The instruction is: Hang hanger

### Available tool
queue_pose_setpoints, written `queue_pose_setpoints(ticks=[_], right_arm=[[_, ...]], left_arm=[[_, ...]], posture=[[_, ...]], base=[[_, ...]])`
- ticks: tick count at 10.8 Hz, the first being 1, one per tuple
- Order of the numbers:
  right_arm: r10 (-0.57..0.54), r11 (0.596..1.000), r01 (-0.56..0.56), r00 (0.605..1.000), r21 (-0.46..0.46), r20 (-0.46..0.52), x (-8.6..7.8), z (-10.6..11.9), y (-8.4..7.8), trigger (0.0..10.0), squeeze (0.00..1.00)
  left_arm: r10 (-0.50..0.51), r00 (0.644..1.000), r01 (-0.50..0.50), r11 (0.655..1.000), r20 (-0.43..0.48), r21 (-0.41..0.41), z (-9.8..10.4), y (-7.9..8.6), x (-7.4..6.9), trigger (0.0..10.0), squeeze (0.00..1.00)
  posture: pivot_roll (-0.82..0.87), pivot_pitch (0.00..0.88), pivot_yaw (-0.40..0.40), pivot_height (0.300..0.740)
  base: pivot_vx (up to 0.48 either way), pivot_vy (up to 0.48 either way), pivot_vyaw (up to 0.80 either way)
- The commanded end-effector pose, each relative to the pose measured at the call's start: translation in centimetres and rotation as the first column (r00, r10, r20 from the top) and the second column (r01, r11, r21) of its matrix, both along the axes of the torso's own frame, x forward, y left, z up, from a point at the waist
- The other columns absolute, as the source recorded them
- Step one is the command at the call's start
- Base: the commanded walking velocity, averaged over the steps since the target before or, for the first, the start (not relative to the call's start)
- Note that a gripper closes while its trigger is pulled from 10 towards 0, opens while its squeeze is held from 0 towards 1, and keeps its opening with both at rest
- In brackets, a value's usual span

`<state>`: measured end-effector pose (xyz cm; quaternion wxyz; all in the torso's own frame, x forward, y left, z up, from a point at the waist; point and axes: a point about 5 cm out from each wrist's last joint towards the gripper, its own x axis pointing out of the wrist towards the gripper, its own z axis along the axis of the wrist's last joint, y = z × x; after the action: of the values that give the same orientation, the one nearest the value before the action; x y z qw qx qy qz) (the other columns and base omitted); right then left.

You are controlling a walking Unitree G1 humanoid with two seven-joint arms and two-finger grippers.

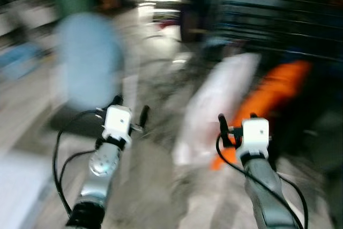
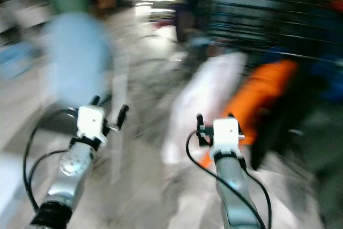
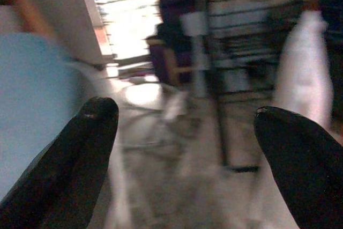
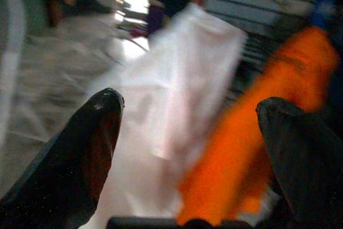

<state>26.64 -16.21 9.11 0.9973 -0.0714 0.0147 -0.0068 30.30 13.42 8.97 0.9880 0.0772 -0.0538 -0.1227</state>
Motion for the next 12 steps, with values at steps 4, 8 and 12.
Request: queue_pose_setpoints(ticks=[4, 8, 12], right_arm=[[0.030, 0.999, -0.030, 0.999, 0.012, -0.011, 0.0, -0.2, 1.3, 10.0, 0.00], [0.047, 0.999, -0.047, 0.999, -0.011, -0.004, 0.6, 0.3, 0.8, 10.0, 0.00], [-0.084, 0.996, 0.083, 0.996, -0.023, -0.011, 0.6, 0.4, -1.6, 10.0, 0.00]], left_arm=[[-0.065, 0.997, 0.066, 0.998, -0.041, 0.009, -0.9, -0.4, -0.3, 10.0, 0.00], [-0.096, 0.993, 0.097, 0.995, -0.075, 0.003, -1.6, -1.1, -0.6, 10.0, 0.00], [-0.138, 0.985, 0.137, 0.990, -0.101, -0.020, -1.8, -2.1, -0.7, 10.0, 0.00]], posture=[[-0.19, 0.000, -0.007, 0.740], [-0.20, 0.000, -0.017, 0.740], [-0.23, 0.003, -0.009, 0.740]], base=[[0.362, 0.000, -0.70], [0.225, 0.000, -0.60], [0.000, 0.000, 0.00]])
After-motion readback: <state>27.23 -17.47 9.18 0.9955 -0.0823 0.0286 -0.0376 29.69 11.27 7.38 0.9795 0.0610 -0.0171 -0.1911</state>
